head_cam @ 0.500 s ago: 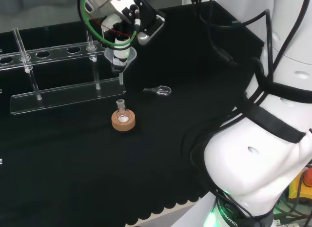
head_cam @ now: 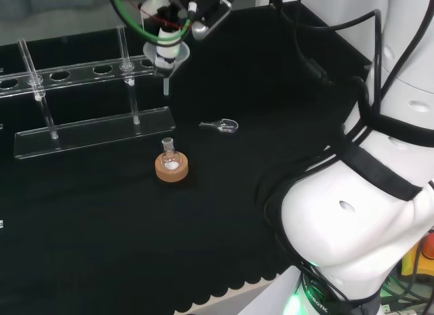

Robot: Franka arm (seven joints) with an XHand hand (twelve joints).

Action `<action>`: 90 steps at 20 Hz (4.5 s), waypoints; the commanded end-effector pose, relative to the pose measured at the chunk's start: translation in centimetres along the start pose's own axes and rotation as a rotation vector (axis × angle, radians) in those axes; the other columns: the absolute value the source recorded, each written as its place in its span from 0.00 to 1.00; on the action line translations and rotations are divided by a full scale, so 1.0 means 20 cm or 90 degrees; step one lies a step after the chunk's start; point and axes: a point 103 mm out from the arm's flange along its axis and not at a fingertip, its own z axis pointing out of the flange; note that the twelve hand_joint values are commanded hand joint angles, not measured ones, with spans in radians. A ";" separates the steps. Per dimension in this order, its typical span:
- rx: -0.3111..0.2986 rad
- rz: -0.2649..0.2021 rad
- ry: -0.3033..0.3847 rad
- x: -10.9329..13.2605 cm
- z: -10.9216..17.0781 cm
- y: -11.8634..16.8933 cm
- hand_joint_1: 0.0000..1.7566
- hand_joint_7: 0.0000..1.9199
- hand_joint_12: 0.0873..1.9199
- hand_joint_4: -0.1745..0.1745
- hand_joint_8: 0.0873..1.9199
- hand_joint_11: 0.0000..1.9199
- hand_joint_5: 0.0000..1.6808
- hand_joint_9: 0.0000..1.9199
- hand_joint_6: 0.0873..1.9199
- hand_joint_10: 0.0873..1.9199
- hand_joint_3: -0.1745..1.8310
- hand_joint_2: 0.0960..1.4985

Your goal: Put the funnel back on the funnel stand.

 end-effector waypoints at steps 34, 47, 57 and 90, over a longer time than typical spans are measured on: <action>-0.061 0.014 -0.013 -0.21 -0.29 0.46 0.45 0.26 0.65 0.51 0.28 0.28 0.47 0.47 0.34 0.20 0.39 0.43; -0.053 0.014 -0.010 -0.24 -0.21 0.54 0.45 0.26 0.65 0.50 0.28 0.28 0.47 0.47 0.34 0.20 0.39 0.43; -0.040 0.001 0.007 -0.34 -0.11 0.66 0.45 0.26 0.65 0.50 0.28 0.28 0.47 0.47 0.34 0.20 0.39 0.43; 0.001 0.001 -0.001 -0.25 -0.03 0.83 0.44 0.22 0.65 0.46 0.29 0.27 0.40 0.41 0.35 0.21 0.39 0.43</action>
